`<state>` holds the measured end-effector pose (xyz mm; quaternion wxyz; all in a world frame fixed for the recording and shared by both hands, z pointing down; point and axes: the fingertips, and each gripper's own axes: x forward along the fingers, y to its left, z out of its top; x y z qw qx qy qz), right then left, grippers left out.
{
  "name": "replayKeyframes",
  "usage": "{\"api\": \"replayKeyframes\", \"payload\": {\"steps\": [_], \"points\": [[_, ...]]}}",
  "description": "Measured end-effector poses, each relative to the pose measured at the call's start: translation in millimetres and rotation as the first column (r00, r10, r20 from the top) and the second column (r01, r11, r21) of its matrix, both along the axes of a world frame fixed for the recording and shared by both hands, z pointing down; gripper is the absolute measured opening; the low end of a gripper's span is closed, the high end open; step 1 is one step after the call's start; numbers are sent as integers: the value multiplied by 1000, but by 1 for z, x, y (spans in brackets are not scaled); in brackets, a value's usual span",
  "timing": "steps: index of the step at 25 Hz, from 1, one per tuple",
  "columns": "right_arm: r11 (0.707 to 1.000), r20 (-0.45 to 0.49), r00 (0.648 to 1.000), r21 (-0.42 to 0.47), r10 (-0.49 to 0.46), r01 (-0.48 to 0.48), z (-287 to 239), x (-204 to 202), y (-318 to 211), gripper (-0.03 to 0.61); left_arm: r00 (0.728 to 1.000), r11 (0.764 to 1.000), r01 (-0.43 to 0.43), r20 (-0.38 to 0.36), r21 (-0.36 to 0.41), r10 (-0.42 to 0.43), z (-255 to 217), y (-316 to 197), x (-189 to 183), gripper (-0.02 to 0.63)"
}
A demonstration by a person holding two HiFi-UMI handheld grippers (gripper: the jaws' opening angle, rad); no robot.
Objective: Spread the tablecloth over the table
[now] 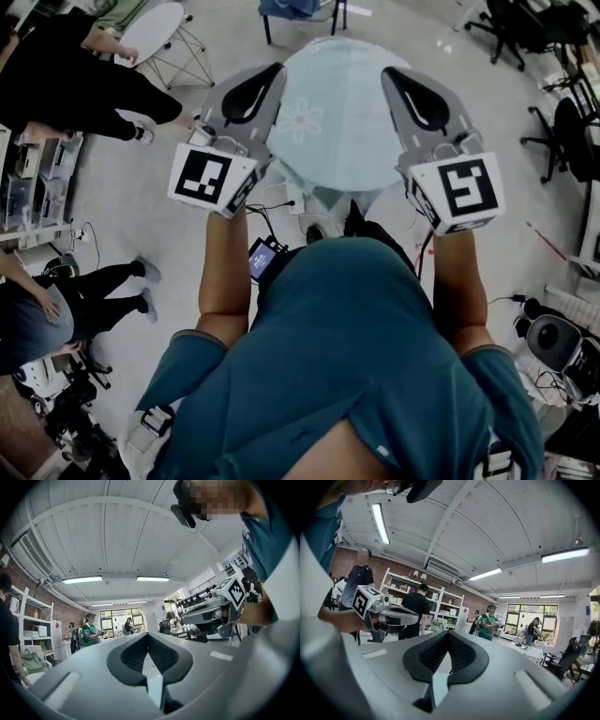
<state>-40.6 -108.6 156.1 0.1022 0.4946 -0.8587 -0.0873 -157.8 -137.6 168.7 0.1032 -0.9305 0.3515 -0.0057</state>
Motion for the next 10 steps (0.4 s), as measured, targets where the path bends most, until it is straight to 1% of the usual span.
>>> {"api": "replayKeyframes", "payload": {"steps": [4,10], "points": [[1000,8,1000,-3,25,-25,11,14,8,8,1000,1000,-20,-24,10,20,6,6,13,0],[999,-2,999,-22,41,-41,7,19,29,9,1000,1000,-24,-10,-5,24,3,25,16,0]]}}
